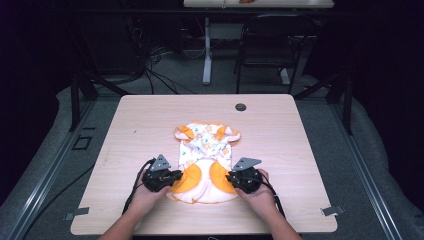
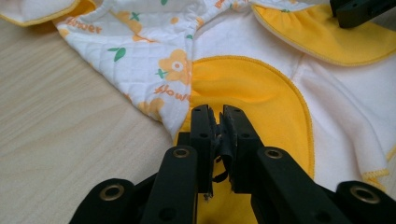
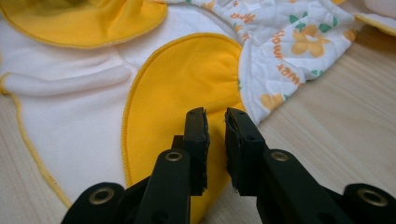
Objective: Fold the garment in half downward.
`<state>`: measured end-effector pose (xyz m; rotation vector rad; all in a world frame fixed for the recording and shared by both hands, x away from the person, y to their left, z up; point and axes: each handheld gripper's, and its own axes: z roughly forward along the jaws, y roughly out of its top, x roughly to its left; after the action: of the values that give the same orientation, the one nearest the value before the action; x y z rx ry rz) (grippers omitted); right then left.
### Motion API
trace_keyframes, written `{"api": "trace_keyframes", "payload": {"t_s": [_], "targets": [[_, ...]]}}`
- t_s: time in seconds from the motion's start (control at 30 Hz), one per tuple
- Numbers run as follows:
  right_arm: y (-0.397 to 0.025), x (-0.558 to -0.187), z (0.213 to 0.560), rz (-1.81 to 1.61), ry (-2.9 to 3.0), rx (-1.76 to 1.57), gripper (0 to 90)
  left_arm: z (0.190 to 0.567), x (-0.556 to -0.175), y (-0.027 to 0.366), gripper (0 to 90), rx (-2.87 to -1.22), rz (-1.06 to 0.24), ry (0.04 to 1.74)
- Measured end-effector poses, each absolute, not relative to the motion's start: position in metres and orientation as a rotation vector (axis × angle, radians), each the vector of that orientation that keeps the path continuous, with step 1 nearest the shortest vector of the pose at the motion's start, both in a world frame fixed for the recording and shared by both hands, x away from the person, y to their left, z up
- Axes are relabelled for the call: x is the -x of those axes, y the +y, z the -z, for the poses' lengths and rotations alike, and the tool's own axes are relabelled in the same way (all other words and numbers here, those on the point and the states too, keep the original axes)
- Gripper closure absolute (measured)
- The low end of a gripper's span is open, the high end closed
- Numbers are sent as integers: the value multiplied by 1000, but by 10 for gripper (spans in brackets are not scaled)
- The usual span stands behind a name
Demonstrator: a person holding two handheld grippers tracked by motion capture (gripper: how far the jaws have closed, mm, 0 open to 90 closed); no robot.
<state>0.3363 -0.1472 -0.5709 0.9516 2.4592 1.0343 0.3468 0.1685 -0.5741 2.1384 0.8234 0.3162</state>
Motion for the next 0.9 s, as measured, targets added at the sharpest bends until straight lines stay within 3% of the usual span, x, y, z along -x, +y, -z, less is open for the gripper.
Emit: {"api": "trace_keyframes", "payload": {"t_s": [0.9], "targets": [[-146,-322,573,-986,2559,-866,797,578,-329,163,860,-2244,-298,760]]}}
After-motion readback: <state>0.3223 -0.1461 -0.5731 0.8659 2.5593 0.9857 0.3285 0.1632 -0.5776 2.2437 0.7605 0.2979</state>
